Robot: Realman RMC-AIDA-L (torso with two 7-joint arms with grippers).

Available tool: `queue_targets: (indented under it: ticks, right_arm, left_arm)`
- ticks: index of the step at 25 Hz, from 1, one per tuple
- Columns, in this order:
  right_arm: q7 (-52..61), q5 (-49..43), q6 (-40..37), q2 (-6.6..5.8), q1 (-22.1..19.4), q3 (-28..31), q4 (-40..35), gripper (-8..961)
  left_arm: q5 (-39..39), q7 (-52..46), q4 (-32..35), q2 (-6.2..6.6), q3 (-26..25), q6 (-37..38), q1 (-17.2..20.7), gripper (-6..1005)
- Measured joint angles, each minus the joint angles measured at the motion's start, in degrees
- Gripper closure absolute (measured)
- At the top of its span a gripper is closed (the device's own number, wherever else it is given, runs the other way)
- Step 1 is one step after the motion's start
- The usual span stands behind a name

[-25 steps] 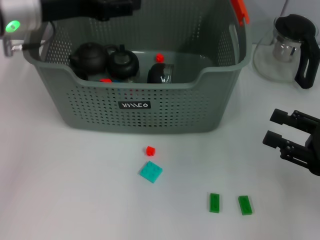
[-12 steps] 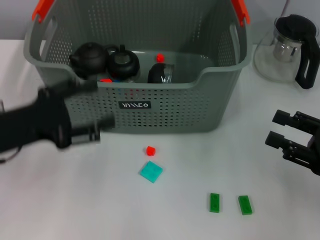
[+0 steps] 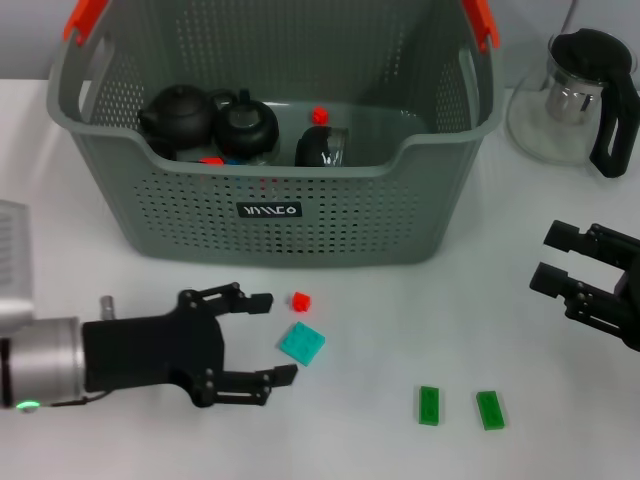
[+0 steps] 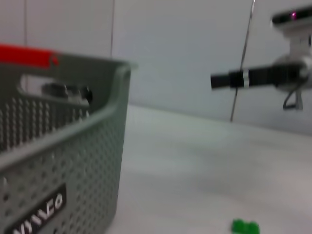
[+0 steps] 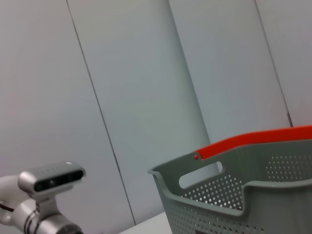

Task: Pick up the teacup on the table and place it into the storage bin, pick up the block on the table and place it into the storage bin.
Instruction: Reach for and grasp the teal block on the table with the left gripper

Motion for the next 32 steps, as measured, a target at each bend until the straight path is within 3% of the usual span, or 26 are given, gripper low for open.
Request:
queue_targets:
  ticks: [8,16,32]
  right_arm:
    - [0.2,-0.1,0.1,0.00,0.0,0.0,0.0,284]
    - [0.1,-0.1,0.1,0.01,0.2,0.0,0.0,284]
    - [0.1,-0.1,0.1,0.01,0.2,0.0,0.0,284]
  left_arm:
    - [0.1,6.2,-7.6,-0.12,4.6,-11.2,-3.0,135]
    - [-0.1,9.0,-11.5,-0.17,5.0,-17.7,-5.3,142]
    - [0.6,9.0,-13.6,-0.14,7.8,-20.2,-6.7,157]
